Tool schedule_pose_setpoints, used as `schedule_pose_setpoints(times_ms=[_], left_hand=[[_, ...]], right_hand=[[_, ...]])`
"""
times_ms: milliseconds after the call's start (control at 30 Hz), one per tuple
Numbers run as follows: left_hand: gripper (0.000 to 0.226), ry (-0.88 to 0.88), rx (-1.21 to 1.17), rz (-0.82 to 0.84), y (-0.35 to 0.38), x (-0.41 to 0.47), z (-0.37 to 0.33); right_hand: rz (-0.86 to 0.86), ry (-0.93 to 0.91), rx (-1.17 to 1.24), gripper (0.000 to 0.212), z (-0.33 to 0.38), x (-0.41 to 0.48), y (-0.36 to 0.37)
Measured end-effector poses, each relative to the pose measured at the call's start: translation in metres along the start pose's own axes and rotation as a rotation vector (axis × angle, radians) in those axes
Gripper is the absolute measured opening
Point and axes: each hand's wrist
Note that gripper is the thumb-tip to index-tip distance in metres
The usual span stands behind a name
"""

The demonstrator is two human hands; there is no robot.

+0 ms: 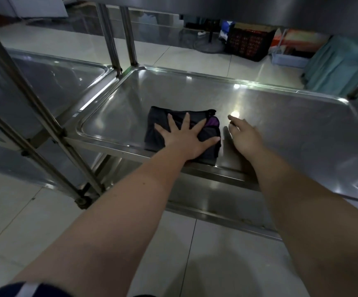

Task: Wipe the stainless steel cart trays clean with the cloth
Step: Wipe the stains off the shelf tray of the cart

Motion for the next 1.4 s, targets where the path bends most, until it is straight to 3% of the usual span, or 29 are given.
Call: schedule_pose_setpoints(times_ms=[100, 200, 267, 333, 400, 600, 733, 833, 900, 1000, 1100, 1200, 1300, 1400], left_hand=[[0.068, 0.028, -0.08, -0.087, -0.002, -0.003, 0.017], [0.047, -0.024, -0.136, -0.317, -0.005, -0.004, 0.044], [0.041, -0.04, -0.092, -0.366, -0.006, 0.001, 0.066], [0.04, -0.035, -0.087, -0.336, -0.006, 0.009, 0.082], [0.039, -0.054, -0.14, -0.318, -0.007, 0.015, 0.088], [0.033, -0.143, -0.302, -0.317, -0.007, 0.035, 0.101], [0.007, -0.193, -0.577, -0.416, -0.007, 0.039, 0.114], [0.007, -0.248, -0.583, -0.525, -0.018, 0.041, 0.128], [0.007, -0.246, -0.504, -0.552, -0.021, 0.044, 0.132], [0.02, -0.138, -0.425, -0.565, -0.019, 0.038, 0.121], [0.02, 0.127, -0.378, -0.613, -0.015, 0.015, 0.106], [0.029, 0.363, -0.296, -0.605, 0.003, -0.012, 0.103], [0.046, 0.38, -0.275, -0.496, 0.014, -0.023, 0.106], [0.038, 0.376, -0.255, -0.479, 0.008, -0.025, 0.104]], right_hand=[[-0.034, -0.071, 0.13, 0.036, 0.007, -0.009, -0.001], [-0.111, -0.144, 0.26, 0.025, 0.024, -0.011, 0.008], [-0.045, -0.113, 0.324, 0.03, 0.034, -0.01, 0.015], [0.041, -0.054, 0.253, 0.05, 0.04, -0.009, 0.02], [0.029, -0.04, 0.13, 0.056, 0.041, -0.007, 0.023], [-0.019, -0.014, -0.117, 0.038, 0.048, 0.002, 0.026], [-0.101, -0.047, -0.08, 0.025, 0.057, 0.008, 0.022], [-0.158, -0.069, 0.056, 0.024, 0.075, 0.025, 0.019], [-0.148, -0.087, -0.129, 0.033, 0.084, 0.035, 0.026], [-0.108, -0.103, -0.378, 0.047, 0.08, 0.033, 0.039], [-0.088, -0.299, -0.18, 0.032, 0.069, 0.015, 0.039], [0.128, -0.508, -0.087, 0.021, 0.058, -0.01, 0.03], [0.235, -0.457, -0.19, 0.039, 0.046, -0.029, 0.024], [0.094, -0.479, -0.362, 0.025, 0.046, -0.031, 0.033]])
Point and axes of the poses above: each hand's wrist, its own x-axis towards the middle knuckle, its own y-axis out of the palm, z = x × y, and after that the axes turned 15 degrees about x, right-handed
